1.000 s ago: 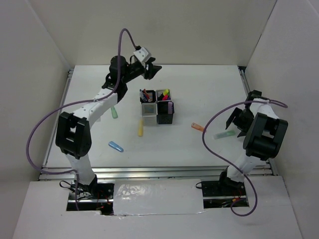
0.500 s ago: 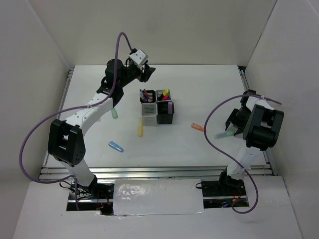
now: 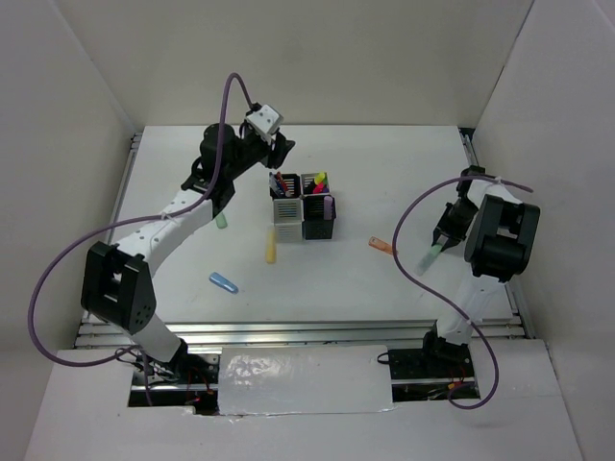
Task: Sort the stationery into containers
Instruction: Pick up the pen from the center of the board, then place the pen in the storage box, then pick up the pen from the center of the board, then place the pen in the storage box, then pick up the pen from the center of the board.
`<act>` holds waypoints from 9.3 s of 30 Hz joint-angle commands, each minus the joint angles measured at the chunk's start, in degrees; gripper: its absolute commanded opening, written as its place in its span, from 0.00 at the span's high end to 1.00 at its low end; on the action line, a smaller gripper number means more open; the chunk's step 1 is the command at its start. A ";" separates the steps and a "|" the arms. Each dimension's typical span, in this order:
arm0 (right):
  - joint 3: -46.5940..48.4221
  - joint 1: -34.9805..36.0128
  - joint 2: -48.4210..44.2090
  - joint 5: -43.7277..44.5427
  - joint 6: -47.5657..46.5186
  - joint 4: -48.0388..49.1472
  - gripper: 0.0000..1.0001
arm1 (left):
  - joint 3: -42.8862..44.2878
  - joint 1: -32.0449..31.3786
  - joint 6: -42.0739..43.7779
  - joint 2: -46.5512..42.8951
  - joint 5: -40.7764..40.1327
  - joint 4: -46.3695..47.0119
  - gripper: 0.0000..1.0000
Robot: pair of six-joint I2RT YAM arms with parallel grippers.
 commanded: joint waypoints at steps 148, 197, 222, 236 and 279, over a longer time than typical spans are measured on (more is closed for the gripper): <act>-5.16 23.54 -37.42 3.65 -8.59 33.63 0.32 | -3.39 -1.06 -13.83 2.78 24.45 19.62 1.00; -8.41 18.70 -42.70 0.66 -9.12 26.95 0.31 | -11.91 -4.06 -17.07 10.61 20.58 26.58 0.69; -8.50 32.91 -43.84 -2.25 -27.30 24.66 0.29 | -8.58 -1.17 -14.88 1.48 18.56 17.99 0.42; -7.98 34.09 -38.49 1.54 -24.33 27.12 0.29 | -27.55 4.38 -15.30 -27.89 -2.45 -26.24 0.47; -13.16 22.30 -47.10 1.19 -21.60 18.33 0.29 | -29.32 -11.45 -45.46 1.20 -37.25 -23.16 0.36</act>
